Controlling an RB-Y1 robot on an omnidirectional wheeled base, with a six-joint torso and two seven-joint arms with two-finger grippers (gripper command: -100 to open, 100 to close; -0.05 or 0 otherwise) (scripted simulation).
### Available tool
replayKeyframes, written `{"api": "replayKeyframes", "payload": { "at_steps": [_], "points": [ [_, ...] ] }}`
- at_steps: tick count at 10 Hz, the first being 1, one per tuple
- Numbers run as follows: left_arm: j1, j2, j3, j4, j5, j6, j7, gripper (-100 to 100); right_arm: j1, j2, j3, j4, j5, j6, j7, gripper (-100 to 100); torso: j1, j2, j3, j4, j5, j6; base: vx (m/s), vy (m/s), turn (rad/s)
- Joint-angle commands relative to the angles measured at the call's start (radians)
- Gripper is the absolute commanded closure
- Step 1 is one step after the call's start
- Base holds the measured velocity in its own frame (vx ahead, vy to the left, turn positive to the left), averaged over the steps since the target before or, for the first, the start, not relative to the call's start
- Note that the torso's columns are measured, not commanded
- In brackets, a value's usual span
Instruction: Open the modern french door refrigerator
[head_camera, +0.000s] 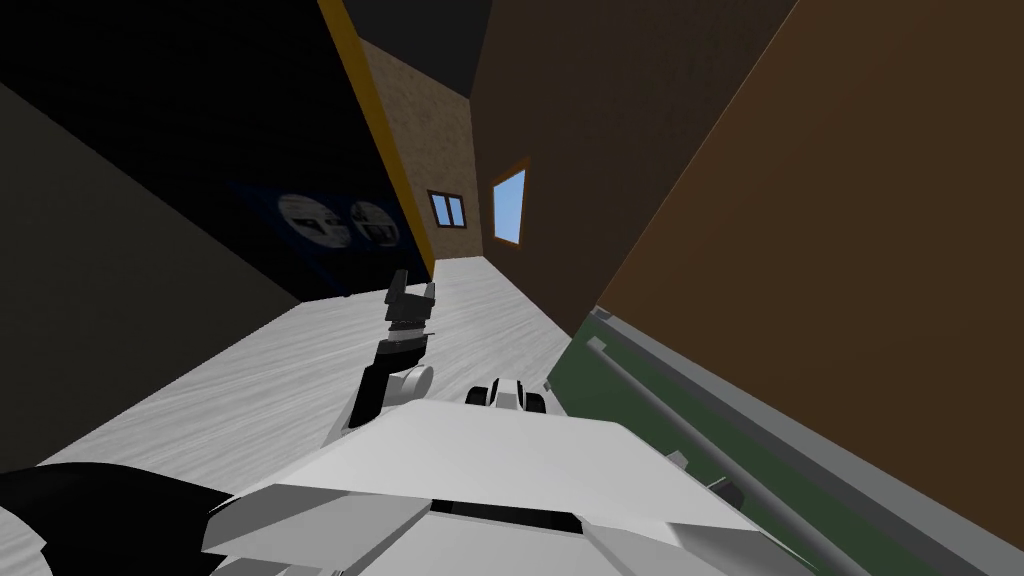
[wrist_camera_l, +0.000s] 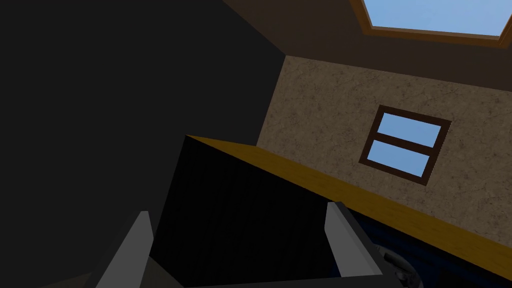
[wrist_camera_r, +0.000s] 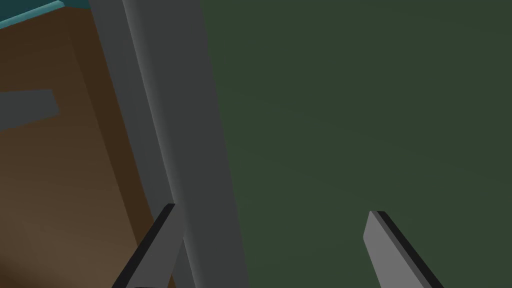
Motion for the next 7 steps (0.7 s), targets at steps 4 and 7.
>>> {"api": "replayKeyframes", "payload": {
  "at_steps": [4,7],
  "points": [
    [0.0,0.0,0.0,0.0,0.0,0.0,0.0,0,0.002,-0.006,-0.007,0.035,0.089,0.084,0.02,-100,0.0,0.0,0.0,0.0,0.0,0.0,0.019,0.001,0.033],
    [0.0,0.0,0.0,0.0,0.0,0.0,0.0,0,-0.096,-0.038,-0.06,0.077,0.028,0.048,0.086,-100,0.001,0.007,0.004,0.002,0.0,0.0,-0.142,0.022,0.256]
  ]
}}
